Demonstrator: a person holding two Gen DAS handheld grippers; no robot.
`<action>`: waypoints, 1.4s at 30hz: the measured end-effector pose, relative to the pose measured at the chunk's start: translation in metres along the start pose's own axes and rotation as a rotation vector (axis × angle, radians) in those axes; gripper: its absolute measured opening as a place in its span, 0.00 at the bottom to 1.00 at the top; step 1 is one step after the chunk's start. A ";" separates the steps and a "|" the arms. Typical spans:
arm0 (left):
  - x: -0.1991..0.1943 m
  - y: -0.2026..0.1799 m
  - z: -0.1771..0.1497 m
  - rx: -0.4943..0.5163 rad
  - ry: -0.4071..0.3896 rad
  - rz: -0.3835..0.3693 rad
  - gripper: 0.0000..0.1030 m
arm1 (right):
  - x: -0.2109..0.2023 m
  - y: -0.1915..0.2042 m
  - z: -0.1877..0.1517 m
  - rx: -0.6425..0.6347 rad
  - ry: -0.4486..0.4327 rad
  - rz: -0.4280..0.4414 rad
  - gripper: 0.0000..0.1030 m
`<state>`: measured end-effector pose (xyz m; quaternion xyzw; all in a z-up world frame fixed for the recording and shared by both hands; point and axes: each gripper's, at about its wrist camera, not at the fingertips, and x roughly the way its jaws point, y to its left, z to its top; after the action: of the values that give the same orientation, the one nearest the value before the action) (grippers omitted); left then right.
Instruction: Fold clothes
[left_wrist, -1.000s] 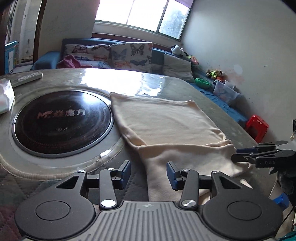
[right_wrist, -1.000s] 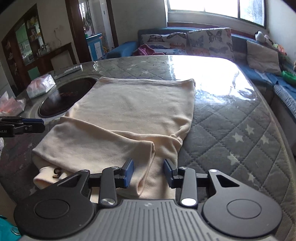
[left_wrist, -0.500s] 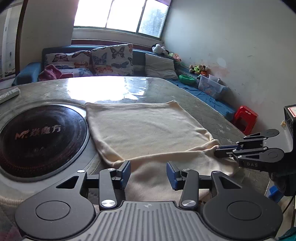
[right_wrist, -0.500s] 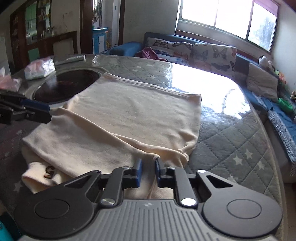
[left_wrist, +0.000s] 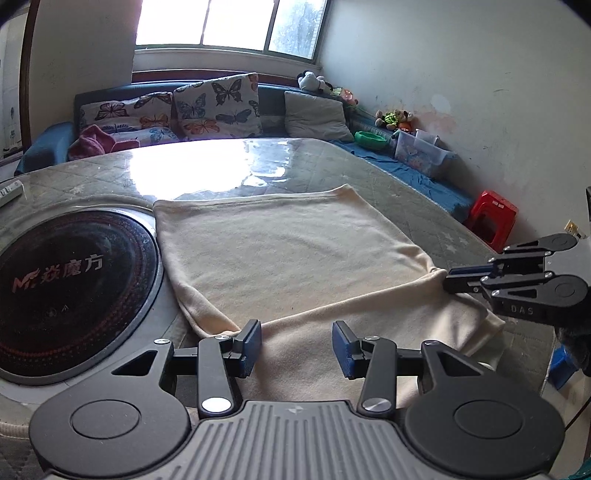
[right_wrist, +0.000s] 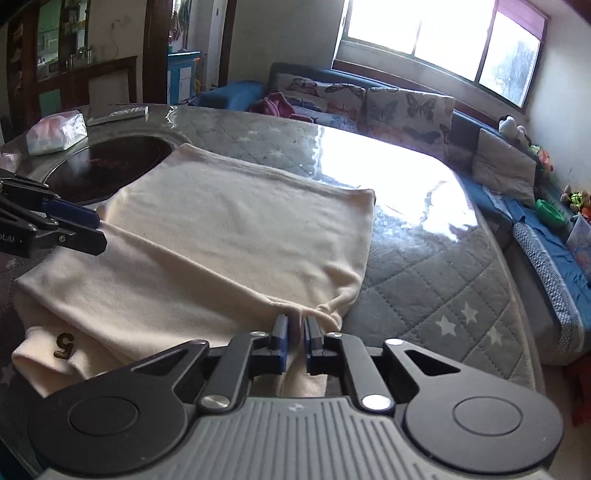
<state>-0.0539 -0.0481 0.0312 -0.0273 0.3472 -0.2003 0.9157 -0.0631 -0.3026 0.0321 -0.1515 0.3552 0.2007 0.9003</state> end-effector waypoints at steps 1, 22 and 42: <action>-0.002 -0.001 0.000 0.004 -0.003 -0.004 0.45 | -0.003 0.000 0.001 -0.001 -0.007 0.010 0.09; -0.012 -0.028 -0.031 0.135 0.033 -0.016 0.50 | -0.021 0.029 -0.012 -0.093 -0.005 0.129 0.25; -0.005 -0.021 -0.007 0.050 0.003 0.046 0.57 | -0.005 0.013 0.009 -0.030 -0.043 0.095 0.34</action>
<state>-0.0694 -0.0645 0.0332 0.0039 0.3440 -0.1878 0.9200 -0.0673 -0.2882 0.0405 -0.1436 0.3395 0.2516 0.8949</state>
